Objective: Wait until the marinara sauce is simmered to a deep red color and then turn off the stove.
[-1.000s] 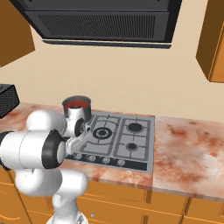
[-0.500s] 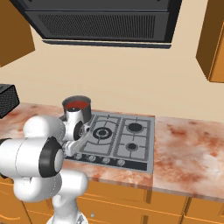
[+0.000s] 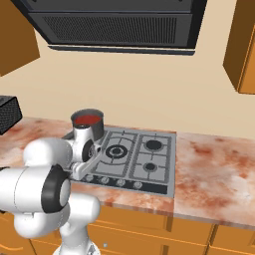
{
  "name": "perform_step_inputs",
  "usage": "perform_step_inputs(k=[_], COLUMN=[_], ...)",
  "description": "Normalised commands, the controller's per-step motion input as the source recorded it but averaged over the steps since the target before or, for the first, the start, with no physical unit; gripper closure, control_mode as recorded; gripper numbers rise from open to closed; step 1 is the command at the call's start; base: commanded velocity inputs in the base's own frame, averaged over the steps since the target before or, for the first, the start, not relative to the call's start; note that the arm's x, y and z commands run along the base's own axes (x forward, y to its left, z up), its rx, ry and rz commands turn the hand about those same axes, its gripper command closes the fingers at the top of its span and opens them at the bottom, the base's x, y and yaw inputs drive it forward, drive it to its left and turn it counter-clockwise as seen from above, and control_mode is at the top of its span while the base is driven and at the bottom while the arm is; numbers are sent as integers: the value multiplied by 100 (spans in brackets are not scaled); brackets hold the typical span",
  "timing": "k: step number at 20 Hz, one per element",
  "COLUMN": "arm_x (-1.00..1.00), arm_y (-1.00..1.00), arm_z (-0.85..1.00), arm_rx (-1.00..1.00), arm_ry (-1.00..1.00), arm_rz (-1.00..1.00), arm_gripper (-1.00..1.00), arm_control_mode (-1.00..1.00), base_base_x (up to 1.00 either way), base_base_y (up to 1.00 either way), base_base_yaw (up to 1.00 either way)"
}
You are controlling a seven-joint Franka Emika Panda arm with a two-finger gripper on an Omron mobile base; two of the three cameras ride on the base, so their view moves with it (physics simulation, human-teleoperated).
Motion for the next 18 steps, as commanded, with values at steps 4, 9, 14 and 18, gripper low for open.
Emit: perform_step_inputs(k=[4,9,14,18], arm_x=[-13,-1,0,0], arm_y=[0,0,0,4], arm_z=[-2,-3,-2,-6], arm_rx=[0,0,0,0], arm_ry=[2,2,0,1], arm_rz=[0,0,0,0], arm_gripper=[-100,-100,-100,-100], arm_control_mode=[-100,-100,-100,-100], base_base_x=[0,0,0,0], base_base_y=[0,0,0,0], base_base_yaw=[0,0,0,0])
